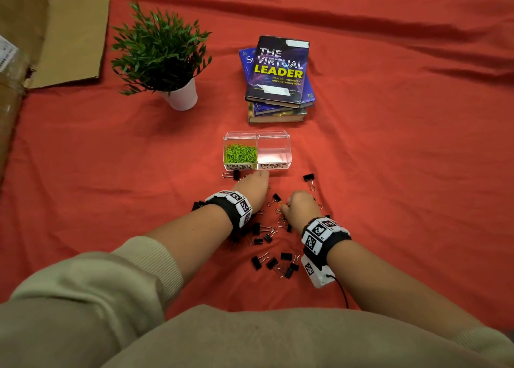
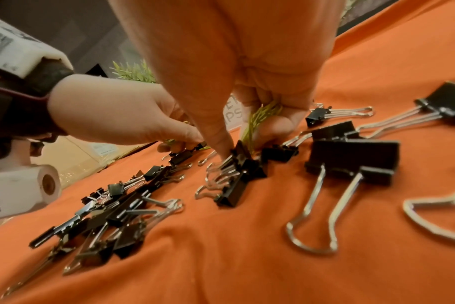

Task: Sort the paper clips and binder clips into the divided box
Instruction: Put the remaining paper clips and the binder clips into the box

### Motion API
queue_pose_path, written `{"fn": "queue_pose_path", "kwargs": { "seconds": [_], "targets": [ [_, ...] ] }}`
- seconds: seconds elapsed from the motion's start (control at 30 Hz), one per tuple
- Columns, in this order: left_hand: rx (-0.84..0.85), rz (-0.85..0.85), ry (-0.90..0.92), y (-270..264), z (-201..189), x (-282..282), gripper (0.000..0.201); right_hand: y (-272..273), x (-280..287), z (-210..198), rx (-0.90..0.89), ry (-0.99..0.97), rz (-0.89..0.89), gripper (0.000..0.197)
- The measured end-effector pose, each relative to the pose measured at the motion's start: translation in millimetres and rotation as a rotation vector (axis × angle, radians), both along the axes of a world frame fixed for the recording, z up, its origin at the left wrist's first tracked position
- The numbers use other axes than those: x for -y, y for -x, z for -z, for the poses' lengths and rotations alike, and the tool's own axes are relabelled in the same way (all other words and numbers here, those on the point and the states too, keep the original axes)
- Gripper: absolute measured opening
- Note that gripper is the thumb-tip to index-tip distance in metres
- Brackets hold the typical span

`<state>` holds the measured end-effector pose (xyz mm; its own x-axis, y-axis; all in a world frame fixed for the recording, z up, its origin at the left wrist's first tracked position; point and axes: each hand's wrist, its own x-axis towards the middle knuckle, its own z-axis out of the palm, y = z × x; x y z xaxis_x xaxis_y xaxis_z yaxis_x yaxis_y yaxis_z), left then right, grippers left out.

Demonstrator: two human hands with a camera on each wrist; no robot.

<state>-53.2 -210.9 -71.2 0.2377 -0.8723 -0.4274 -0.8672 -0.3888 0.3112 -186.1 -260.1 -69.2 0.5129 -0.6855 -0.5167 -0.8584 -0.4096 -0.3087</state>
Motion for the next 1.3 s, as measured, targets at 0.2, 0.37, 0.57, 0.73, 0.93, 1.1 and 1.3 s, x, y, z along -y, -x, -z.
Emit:
{"fn": "queue_pose_path", "kwargs": {
  "seconds": [0.2, 0.37, 0.57, 0.73, 0.93, 1.1, 1.3],
  "targets": [
    [0.071, 0.06, -0.003, 0.2, 4.4, -1.7, 0.025, -8.3, -2.5, -4.3, -0.059, -0.038, -0.008, 0.019],
    [0.101, 0.077, 0.0, 0.1, 4.1, -1.0, 0.023, -11.0, -2.7, -6.8, -0.072, -0.045, -0.012, 0.019],
    [0.0, 0.016, 0.022, 1.0, 5.3, -6.7, 0.021, 0.6, -12.0, 0.3, -0.028, 0.111, -0.184, 0.026],
    [-0.143, -0.146, 0.23, -17.8, -21.6, -1.5, 0.016, 3.8, -11.0, 5.5, 0.006, 0.106, -0.184, 0.028],
    [-0.021, -0.247, 0.214, -66.7, -42.7, 21.6, 0.017, 12.8, 10.9, 3.2, 0.192, -0.183, 0.215, 0.004],
    [0.002, -0.117, 0.124, -81.0, -33.8, 18.8, 0.021, 12.1, 34.3, -13.3, 0.463, -0.509, 0.53, 0.013],
    [0.028, -0.143, 0.406, -54.6, -35.2, -14.6, 0.021, -41.6, 58.5, -47.2, 0.616, -0.571, 0.443, 0.011]
  ]
}}
